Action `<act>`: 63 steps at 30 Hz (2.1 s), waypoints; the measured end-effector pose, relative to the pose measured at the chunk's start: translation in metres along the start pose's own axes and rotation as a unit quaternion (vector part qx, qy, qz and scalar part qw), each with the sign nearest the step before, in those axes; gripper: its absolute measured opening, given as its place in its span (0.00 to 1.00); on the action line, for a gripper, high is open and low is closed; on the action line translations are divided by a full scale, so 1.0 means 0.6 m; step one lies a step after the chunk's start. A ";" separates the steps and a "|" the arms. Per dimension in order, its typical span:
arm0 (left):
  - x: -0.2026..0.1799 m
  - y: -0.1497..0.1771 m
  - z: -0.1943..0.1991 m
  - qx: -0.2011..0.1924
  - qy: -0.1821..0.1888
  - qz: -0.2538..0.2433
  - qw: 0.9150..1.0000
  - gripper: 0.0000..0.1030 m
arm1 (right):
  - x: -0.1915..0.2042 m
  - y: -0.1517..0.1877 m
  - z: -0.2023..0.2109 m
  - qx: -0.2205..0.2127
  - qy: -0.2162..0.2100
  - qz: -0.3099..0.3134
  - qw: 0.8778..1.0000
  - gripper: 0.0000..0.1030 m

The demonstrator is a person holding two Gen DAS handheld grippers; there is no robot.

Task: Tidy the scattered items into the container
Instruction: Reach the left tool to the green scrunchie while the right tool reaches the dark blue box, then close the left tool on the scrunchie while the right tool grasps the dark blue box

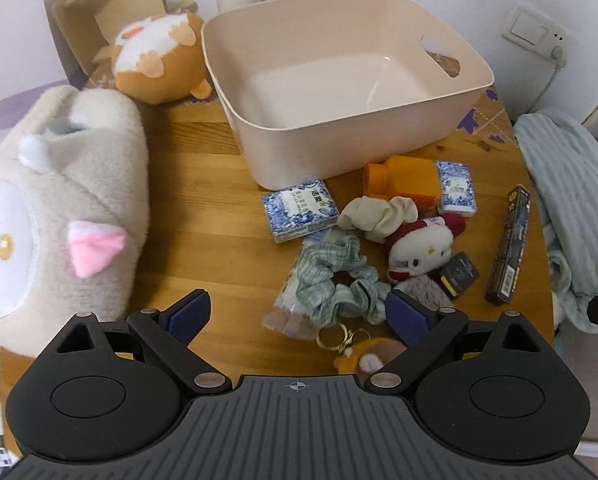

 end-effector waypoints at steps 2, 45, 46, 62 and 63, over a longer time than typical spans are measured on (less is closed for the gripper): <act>-0.002 -0.004 -0.016 0.001 -0.002 -0.006 1.000 0.91 | -0.002 -0.009 -0.021 0.002 0.001 0.005 1.000 0.92; -0.031 0.000 -0.157 0.047 0.050 -0.126 0.990 0.22 | -0.027 -0.055 -0.281 0.082 0.017 -0.013 0.996 0.20; -0.032 0.001 -0.157 0.046 0.049 -0.127 0.990 0.21 | -0.027 -0.055 -0.281 0.083 0.018 -0.011 0.996 0.20; -0.036 0.008 -0.110 0.039 0.071 -0.144 0.986 0.10 | -0.040 -0.031 -0.213 0.070 0.012 -0.033 0.997 0.20; -0.036 0.007 -0.107 0.038 0.075 -0.147 0.985 0.10 | -0.041 -0.030 -0.207 0.068 0.012 -0.035 0.997 0.20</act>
Point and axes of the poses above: each gripper's, at about its wrist camera, not at the fingertips, and z roughly against the way its jaws point, x to its left, y to its underside, the point moved 5 cm from there along -z, roughly the way its jaws point, and after that the axes turned 3 degrees about -x, right-handed, at the moved point
